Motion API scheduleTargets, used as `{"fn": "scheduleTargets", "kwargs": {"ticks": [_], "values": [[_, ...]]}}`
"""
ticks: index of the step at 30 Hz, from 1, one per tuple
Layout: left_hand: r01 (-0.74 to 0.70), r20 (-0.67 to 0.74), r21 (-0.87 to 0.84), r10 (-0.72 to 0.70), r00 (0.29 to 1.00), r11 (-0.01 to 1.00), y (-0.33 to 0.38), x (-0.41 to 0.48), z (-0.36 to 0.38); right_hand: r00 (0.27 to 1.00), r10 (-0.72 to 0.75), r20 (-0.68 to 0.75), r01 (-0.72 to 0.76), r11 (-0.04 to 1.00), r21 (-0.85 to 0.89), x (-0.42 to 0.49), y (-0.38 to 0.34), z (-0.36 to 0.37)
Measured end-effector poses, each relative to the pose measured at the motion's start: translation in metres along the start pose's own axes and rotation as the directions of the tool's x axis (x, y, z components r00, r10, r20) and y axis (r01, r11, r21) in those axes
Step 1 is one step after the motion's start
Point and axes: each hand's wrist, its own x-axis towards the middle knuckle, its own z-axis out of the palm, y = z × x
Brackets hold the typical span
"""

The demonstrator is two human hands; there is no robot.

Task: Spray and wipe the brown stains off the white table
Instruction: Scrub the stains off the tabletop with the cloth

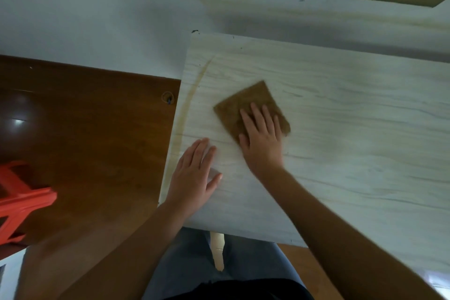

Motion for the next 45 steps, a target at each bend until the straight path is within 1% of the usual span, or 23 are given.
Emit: {"fn": "scheduleTargets", "kwargs": {"ticks": [3,6,8,11,13,15,17,19,21,23,25,26,28,30,32,34,36,38,41,43,45], "values": [[-0.002,0.000,0.001,0.002,1.000,1.000,-0.001,0.000,0.001,0.996,0.089,0.006,-0.089,0.996,-0.026,-0.054,0.039,-0.003],[-0.003,0.001,0.003,0.003,1.000,1.000,-0.001,0.000,0.000,0.983,0.184,-0.007,-0.184,0.982,-0.046,-0.062,0.083,-0.021],[-0.002,0.000,0.007,0.002,1.000,1.000,0.000,0.000,-0.001,0.972,0.232,-0.036,-0.234,0.971,-0.058,-0.037,0.107,-0.035],[0.022,0.009,0.001,-0.022,1.000,1.000,0.002,0.001,-0.002,0.953,0.299,-0.058,-0.301,0.952,-0.044,0.030,0.128,-0.055],[0.029,0.005,-0.001,-0.029,1.000,1.000,0.004,0.001,-0.001,0.940,0.334,-0.065,-0.336,0.942,-0.016,0.076,0.124,-0.061],[0.038,0.001,-0.006,-0.038,0.999,0.999,0.006,0.000,0.001,0.931,0.359,-0.062,-0.359,0.933,0.001,0.106,0.102,-0.058],[0.050,0.002,-0.009,-0.050,0.999,0.999,0.008,0.000,0.001,0.950,0.308,-0.049,-0.309,0.951,-0.004,0.111,0.070,-0.049],[0.070,0.006,-0.011,-0.070,0.998,0.998,0.012,0.001,0.001,0.981,0.192,-0.018,-0.192,0.981,-0.018,0.095,0.039,-0.036],[0.078,0.008,-0.015,-0.078,0.997,0.997,0.014,0.002,-0.001,0.997,0.072,0.014,-0.072,0.997,-0.024,0.065,0.020,-0.023],[0.066,0.004,-0.016,-0.066,0.998,0.998,0.014,0.003,-0.002,0.999,-0.014,0.041,0.015,0.999,-0.036,0.032,0.020,-0.014],[0.050,0.000,-0.012,-0.050,0.999,0.999,0.012,0.002,-0.003,0.998,-0.025,0.064,0.030,0.997,-0.069,0.009,0.038,-0.012],[0.043,0.002,-0.013,-0.043,0.999,0.999,0.010,0.002,-0.003,0.998,-0.001,0.060,0.006,0.997,-0.083,0.003,0.052,-0.015],[0.035,0.009,-0.018,-0.035,0.999,0.999,0.008,0.001,-0.004,0.996,0.092,0.006,-0.091,0.990,-0.109,0.005,0.086,-0.030],[0.037,0.007,-0.019,-0.036,0.999,0.999,0.007,0.001,-0.003,0.977,0.206,-0.053,-0.211,0.971,-0.111,0.022,0.123,-0.049],[0.043,0.000,-0.028,-0.043,0.999,0.999,0.007,0.001,-0.001,0.950,0.304,-0.068,-0.310,0.945,-0.100,0.047,0.151,-0.066],[0.054,-0.010,-0.034,-0.054,0.998,0.998,0.007,0.001,0.002,0.926,0.373,-0.068,-0.377,0.922,-0.082,0.073,0.158,-0.074],[0.057,-0.016,-0.033,-0.057,0.998,0.998,0.008,0.001,0.005,0.911,0.404,-0.089,-0.410,0.910,-0.067,0.092,0.141,-0.069],[0.060,-0.016,-0.028,-0.060,0.998,0.998,0.008,0.000,0.006,0.935,0.343,-0.085,-0.350,0.934,-0.073,0.101,0.106,-0.058],[0.063,0.001,-0.009,-0.063,0.998,0.998,0.009,0.001,0.005,0.994,0.109,-0.006,-0.109,0.990,-0.091,0.092,0.041,-0.031],[0.064,0.007,-0.003,-0.064,0.998,0.998,0.009,0.001,0.003,0.996,-0.059,0.072,0.068,0.990,-0.121,0.076,0.003,-0.011],[0.065,0.011,-0.001,-0.065,0.998,0.998,0.009,0.001,0.002,0.977,-0.169,0.134,0.187,0.972,-0.139,0.064,-0.010,0.001]]}}
